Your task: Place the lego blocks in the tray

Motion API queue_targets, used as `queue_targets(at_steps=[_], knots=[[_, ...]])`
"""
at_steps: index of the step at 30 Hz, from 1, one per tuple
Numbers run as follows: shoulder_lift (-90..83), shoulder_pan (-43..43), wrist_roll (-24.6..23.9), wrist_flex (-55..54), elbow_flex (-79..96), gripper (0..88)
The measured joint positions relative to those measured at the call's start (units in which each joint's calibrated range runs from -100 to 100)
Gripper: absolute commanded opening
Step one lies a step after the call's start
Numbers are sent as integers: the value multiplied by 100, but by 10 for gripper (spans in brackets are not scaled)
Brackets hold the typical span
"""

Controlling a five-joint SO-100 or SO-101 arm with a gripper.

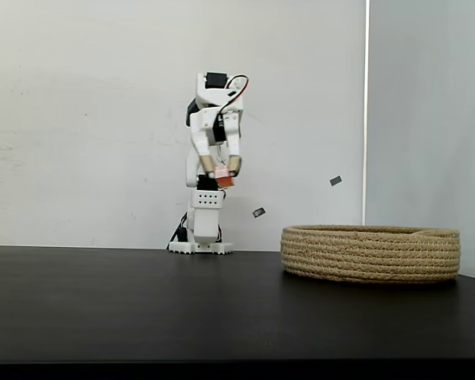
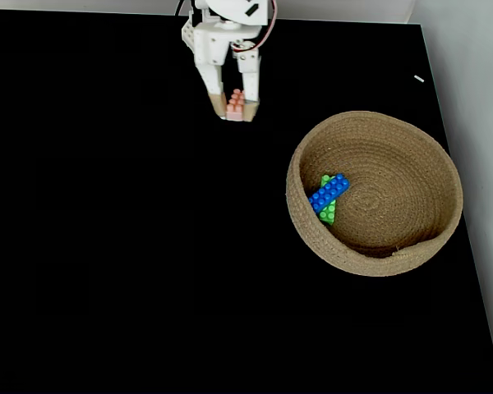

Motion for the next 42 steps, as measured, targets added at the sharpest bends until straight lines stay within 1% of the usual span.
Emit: queue_targets(at_steps=[4, 11, 13, 14, 16, 18, 22, 25, 28, 31, 33, 34, 39, 42], knots=[[738, -700, -93, -715, -371, 0], [2010, -1319, -88, -2249, -707, 8], [2290, -1482, -83, -2607, -822, 239], [2409, -1547, -83, -2736, -893, 306], [2561, -1629, -83, -2899, -981, 352], [2612, -1669, -83, -3021, -1016, 371], [2629, -1702, -83, -3094, -1016, 378], [2629, -1661, -83, -3021, -1016, 364], [2383, -1450, -83, -2866, -840, 328], [1781, -1083, 5, -2712, -300, 207], [1289, -749, 137, -2696, 212, 35], [1026, -562, 215, -2696, 521, 0], [-339, 448, 747, -2696, 2271, 0], [-1111, 790, 1011, -2696, 3305, 0]])
